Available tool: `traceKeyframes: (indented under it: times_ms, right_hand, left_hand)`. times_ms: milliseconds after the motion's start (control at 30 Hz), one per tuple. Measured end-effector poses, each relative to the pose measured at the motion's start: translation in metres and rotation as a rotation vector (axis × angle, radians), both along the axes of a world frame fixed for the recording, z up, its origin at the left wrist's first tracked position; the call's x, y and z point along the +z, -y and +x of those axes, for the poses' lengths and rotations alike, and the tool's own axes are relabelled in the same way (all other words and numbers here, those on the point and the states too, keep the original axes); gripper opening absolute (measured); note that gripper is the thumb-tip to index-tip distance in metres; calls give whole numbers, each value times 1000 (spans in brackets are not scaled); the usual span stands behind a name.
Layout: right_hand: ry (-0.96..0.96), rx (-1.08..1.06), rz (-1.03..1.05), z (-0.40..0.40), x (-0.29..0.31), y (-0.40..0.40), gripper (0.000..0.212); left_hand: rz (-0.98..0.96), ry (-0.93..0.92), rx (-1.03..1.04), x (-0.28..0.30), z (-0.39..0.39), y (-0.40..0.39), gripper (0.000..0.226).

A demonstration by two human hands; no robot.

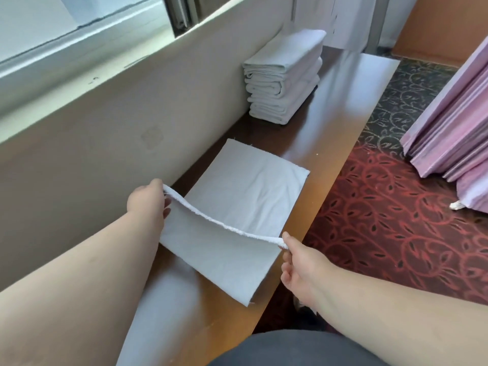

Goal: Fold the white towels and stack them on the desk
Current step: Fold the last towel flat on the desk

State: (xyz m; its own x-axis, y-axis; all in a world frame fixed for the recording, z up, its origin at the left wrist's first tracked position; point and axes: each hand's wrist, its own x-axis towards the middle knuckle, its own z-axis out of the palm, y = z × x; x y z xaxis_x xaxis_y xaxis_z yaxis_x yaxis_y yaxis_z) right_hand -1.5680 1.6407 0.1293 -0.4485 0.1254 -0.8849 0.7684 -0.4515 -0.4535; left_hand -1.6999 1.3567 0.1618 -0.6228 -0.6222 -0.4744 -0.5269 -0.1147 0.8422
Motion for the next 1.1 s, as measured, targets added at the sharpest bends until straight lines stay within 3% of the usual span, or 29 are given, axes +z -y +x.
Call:
traceKeyframes:
  times_ms: [200, 433, 700, 967, 1100]
  right_hand:
    - [70, -22, -254, -87, 4, -53, 30]
    - [153, -127, -364, -162, -2, -97, 34]
    - [174, -381, -415, -245, -29, -122, 37]
    - [89, -447, -382, -292, -74, -119, 38]
    - [-48, -392, -350, -283, -93, -121, 44]
  left_hand:
    - [38, -18, 69, 0, -87, -64, 14]
    - [81, -11, 116, -14, -177, -116, 18]
    - [60, 60, 69, -63, -258, -159, 18]
    - [119, 212, -130, -126, -305, -167, 24]
    - [84, 93, -159, -140, -299, -172, 16]
